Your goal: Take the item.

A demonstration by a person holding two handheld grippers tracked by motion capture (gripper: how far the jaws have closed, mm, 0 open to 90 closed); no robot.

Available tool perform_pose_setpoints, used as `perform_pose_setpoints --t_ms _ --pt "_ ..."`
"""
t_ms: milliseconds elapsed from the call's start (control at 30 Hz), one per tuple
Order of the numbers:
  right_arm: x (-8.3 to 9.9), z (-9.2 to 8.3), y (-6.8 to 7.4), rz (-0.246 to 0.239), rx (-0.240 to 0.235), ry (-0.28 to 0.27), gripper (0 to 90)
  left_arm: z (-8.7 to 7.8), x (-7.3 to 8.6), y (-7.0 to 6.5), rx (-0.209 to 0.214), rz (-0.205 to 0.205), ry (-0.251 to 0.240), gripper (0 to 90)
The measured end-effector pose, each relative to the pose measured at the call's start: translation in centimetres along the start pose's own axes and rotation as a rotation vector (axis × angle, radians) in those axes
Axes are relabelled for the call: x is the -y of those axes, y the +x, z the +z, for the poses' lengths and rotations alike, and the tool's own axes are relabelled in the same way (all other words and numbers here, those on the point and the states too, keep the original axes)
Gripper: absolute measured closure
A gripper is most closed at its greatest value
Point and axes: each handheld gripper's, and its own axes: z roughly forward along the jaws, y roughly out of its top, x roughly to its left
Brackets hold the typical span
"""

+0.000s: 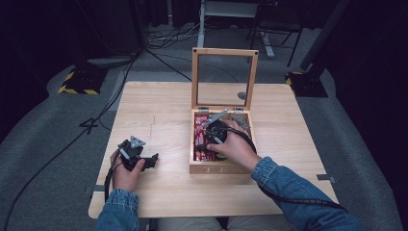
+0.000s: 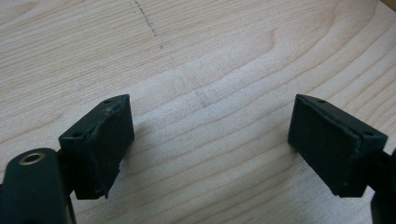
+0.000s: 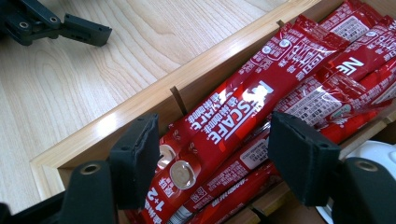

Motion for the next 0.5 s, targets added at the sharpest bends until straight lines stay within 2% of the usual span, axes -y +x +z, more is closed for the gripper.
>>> perform_pose_setpoints --t_ms 267,367,433,500 --pt "0.13 -0.15 0.19 -0.004 -0.049 -0.024 39.4 0.00 0.00 -0.01 -0.001 0.000 0.000 14.7" --pt "0.14 0.11 0.38 -0.012 -0.067 -0.016 40.4 0.00 0.00 -0.01 -0.001 0.000 0.000 14.7" --pt "0.12 0.12 0.50 -0.015 -0.067 -0.011 43.3 0.00 0.00 -0.01 -0.001 0.001 0.000 14.7" --pt "0.09 0.06 0.50 -0.040 -0.061 -0.005 50.0 0.00 0.00 -0.01 -0.001 0.001 0.001 14.6"
